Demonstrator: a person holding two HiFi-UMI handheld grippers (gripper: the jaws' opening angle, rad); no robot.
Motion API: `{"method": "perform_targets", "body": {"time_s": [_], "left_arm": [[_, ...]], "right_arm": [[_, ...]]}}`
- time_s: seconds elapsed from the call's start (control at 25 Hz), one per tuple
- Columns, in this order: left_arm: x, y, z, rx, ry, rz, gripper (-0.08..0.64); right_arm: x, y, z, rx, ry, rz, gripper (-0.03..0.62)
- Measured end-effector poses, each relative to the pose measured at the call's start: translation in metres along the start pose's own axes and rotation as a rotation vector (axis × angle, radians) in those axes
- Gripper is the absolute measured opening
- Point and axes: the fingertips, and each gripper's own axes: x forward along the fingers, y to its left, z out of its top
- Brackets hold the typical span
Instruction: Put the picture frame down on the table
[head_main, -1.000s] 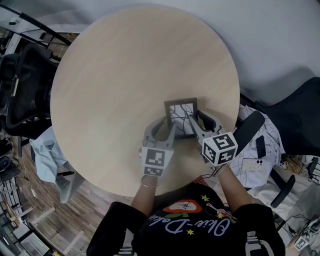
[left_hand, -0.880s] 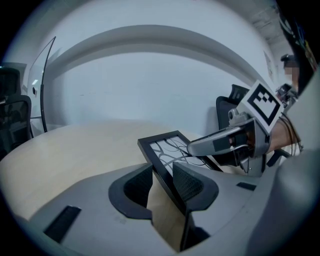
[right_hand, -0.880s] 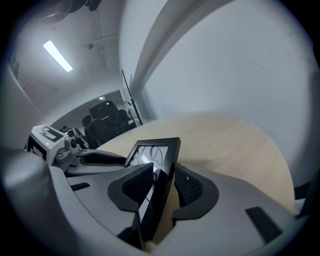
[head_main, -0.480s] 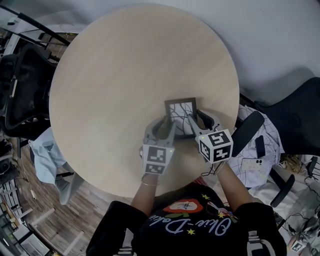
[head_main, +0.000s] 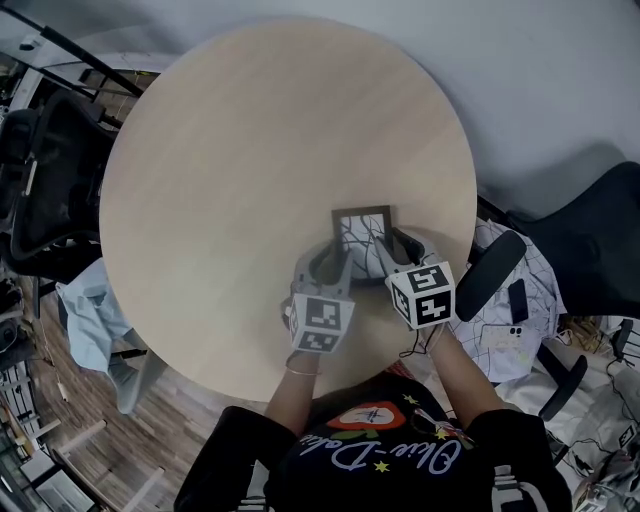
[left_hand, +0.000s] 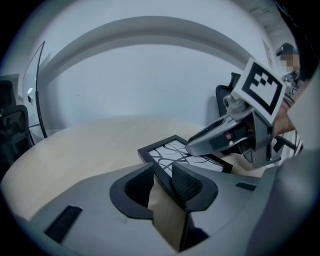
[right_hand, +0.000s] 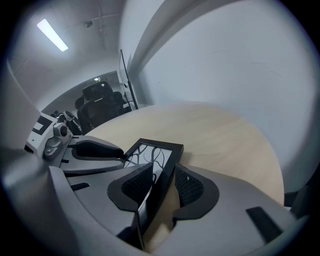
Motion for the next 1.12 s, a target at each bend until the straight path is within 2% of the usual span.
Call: {"method": "perform_targets", "body": {"time_s": [0.12, 0.24, 0.44, 0.8, 0.96, 1.12], "left_arm": [[0.0, -0.002, -0.002, 0.036, 0.013, 0.003, 0.075], [-0.002, 0.0, -0.003, 0.013, 0.01, 0.011, 0.068], [-0.009, 0.006, 0.005, -0.007, -0.021, 0.032, 0.04], [-0.037, -0.005, 0.044, -0.031, -0.17, 0.018, 0.002], [-0.058, -0.015, 0.063, -0.017, -0.247, 0.02, 0.001], [-0.074, -0.029, 0.075, -0.001, -0.29, 0.03, 0.0]], "right_arm": [[0.0, -0.003, -0.001, -0.01, 0.002, -0.022, 0.106], [-0.004, -0.004, -0.003, 0.005, -0.011, -0.025, 0.103], [-0.017, -0.007, 0.012, 0.019, -0.112, -0.031, 0.034], [-0.043, 0.005, 0.034, 0.004, -0.219, 0.001, 0.006], [-0.067, 0.014, 0.046, -0.009, -0.29, 0.018, 0.006], [-0.089, 0.019, 0.05, -0.014, -0.34, 0.027, 0.003]]}}
